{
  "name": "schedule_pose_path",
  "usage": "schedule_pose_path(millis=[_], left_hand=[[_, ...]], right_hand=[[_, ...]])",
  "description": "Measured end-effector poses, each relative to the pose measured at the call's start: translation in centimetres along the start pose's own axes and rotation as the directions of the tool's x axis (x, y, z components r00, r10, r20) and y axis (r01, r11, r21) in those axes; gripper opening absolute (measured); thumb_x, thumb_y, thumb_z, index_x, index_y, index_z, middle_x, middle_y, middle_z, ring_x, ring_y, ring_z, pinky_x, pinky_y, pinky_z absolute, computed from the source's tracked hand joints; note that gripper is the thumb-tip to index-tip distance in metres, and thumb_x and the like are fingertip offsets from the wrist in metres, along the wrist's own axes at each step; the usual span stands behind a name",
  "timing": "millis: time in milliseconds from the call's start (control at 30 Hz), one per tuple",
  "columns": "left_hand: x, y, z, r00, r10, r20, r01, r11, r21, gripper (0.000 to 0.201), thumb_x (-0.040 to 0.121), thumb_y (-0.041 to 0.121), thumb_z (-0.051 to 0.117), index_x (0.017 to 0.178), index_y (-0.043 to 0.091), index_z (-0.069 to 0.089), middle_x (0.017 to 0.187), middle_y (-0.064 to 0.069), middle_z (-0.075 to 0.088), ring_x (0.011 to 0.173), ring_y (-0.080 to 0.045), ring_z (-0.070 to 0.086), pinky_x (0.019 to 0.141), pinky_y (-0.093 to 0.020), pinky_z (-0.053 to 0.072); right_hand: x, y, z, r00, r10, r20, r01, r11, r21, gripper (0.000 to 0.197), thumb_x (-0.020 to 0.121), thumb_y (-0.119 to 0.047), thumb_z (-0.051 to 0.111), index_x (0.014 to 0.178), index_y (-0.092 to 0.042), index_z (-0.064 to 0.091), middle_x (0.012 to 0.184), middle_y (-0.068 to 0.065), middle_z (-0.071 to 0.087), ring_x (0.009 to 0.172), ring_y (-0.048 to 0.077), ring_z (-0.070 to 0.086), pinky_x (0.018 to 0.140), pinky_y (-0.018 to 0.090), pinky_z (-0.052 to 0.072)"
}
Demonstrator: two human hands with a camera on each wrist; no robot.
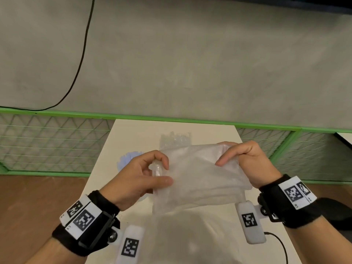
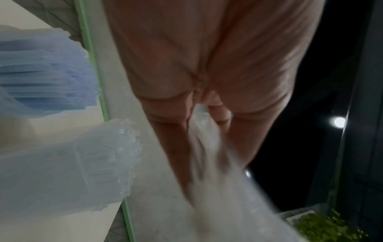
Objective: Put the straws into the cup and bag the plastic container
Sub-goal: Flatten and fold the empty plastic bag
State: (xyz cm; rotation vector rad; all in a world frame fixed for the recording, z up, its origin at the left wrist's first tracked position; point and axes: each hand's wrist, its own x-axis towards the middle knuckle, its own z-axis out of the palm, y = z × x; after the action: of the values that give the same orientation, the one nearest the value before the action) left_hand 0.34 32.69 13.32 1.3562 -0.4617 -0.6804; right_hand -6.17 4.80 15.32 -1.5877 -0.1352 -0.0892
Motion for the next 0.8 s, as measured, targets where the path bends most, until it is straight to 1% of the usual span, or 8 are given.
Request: schedule_pose_path(millis=[100, 167, 233, 367, 467, 567, 700, 800], left_hand=[[-0.2, -0.1, -0.1, 1.0, -0.003, -0.008, 0.003, 0.995, 0.095, 0.028, 0.062, 0.022, 0.088, 0.083, 0.017, 0.07, 0.057, -0.014, 0.035, 0.045, -0.019, 0.025, 0.047, -0.02, 0.033], [-0.5, 0.3, 0.4, 1.0, 0.009, -0.016, -0.008, 0.999, 0.044, 0.027, 0.076, 0.004, 0.079, 0.1, 0.014, 0.072, 0.06, -0.004, 0.059, 0.044, -0.012, 0.046, 0.05, -0.015, 0.041], [-0.5, 0.2, 0.6, 0.998, 0.059, -0.016, -0.058, 0.997, 0.044, 0.044, 0.073, -0.004, 0.077, 0.109, 0.02, 0.072, 0.094, 0.0, 0.073, 0.069, -0.014, 0.068, 0.065, -0.019, 0.054], [-0.3, 0.1, 0.9, 0.985, 0.16, -0.067, -0.146, 0.975, 0.169, 0.074, 0.055, 0.013, 0.088, 0.12, 0.039, 0.064, 0.134, 0.006, 0.054, 0.116, -0.021, 0.062, 0.095, -0.043, 0.053], [-0.1, 0.2, 0.8, 0.978, 0.204, -0.041, -0.19, 0.956, 0.222, 0.081, 0.062, -0.001, 0.082, 0.125, 0.044, 0.059, 0.134, 0.015, 0.049, 0.123, -0.014, 0.055, 0.099, -0.04, 0.052], [-0.5, 0.3, 0.8, 0.979, 0.2, 0.039, -0.204, 0.95, 0.237, 0.087, 0.071, -0.017, 0.074, 0.129, 0.045, 0.055, 0.135, 0.022, 0.046, 0.12, -0.012, 0.057, 0.092, -0.038, 0.055], [-0.6, 0.1, 1.2, 0.971, 0.236, 0.032, -0.238, 0.961, 0.144, 0.089, 0.067, -0.008, 0.078, 0.132, 0.045, 0.052, 0.141, 0.018, 0.043, 0.122, -0.018, 0.056, 0.094, -0.041, 0.055], [-0.2, -0.4, 2.2, 0.949, 0.306, -0.068, -0.304, 0.952, 0.049, 0.09, 0.063, -0.004, 0.078, 0.135, 0.043, 0.05, 0.145, 0.014, 0.042, 0.12, -0.021, 0.058, 0.089, -0.045, 0.056]], right_hand=[[-0.1, -0.2, -0.2, 1.0, -0.01, -0.027, 0.01, 1.0, 0.01, 0.064, 0.069, 0.039, 0.031, 0.06, -0.006, 0.076, 0.091, 0.016, 0.074, 0.084, 0.031, 0.07, 0.069, 0.033, 0.056], [0.0, -0.2, 0.0, 0.998, -0.007, -0.062, 0.009, 0.999, 0.031, 0.057, 0.074, 0.031, 0.04, 0.065, -0.011, 0.078, 0.091, 0.01, 0.075, 0.082, 0.024, 0.071, 0.067, 0.029, 0.056], [0.0, -0.3, 0.2, 0.996, 0.031, -0.079, -0.017, 0.987, 0.162, 0.034, 0.073, 0.002, 0.062, 0.094, -0.019, 0.079, 0.093, 0.004, 0.073, 0.082, 0.02, 0.067, 0.067, 0.029, 0.054], [-0.3, 0.3, 0.1, 0.955, 0.285, 0.085, -0.295, 0.871, 0.392, 0.096, 0.052, -0.055, 0.087, 0.138, -0.043, 0.046, 0.124, 0.007, 0.065, 0.108, 0.035, 0.064, 0.072, 0.047, 0.055], [-0.7, 0.9, 0.3, 0.911, 0.399, 0.109, -0.412, 0.896, 0.165, 0.099, 0.059, -0.032, 0.09, 0.137, -0.055, 0.032, 0.123, 0.004, 0.066, 0.095, 0.041, 0.068, 0.066, 0.048, 0.057], [-0.8, 0.9, -0.1, 0.936, 0.342, 0.081, -0.349, 0.933, 0.091, 0.1, 0.061, -0.009, 0.083, 0.142, -0.039, 0.031, 0.115, 0.021, 0.067, 0.078, 0.039, 0.067, 0.055, 0.037, 0.056], [-0.6, 0.9, -0.8, 0.98, 0.198, -0.003, -0.188, 0.936, 0.297, 0.102, 0.057, -0.004, 0.089, 0.142, -0.033, 0.039, 0.118, 0.023, 0.066, 0.099, 0.034, 0.067, 0.075, 0.041, 0.058], [-0.9, 2.1, 0.7, 0.985, 0.15, -0.083, -0.068, 0.786, 0.614, 0.093, 0.055, -0.027, 0.095, 0.137, -0.018, 0.052, 0.121, 0.012, 0.066, 0.101, 0.022, 0.065, 0.081, 0.033, 0.057]])
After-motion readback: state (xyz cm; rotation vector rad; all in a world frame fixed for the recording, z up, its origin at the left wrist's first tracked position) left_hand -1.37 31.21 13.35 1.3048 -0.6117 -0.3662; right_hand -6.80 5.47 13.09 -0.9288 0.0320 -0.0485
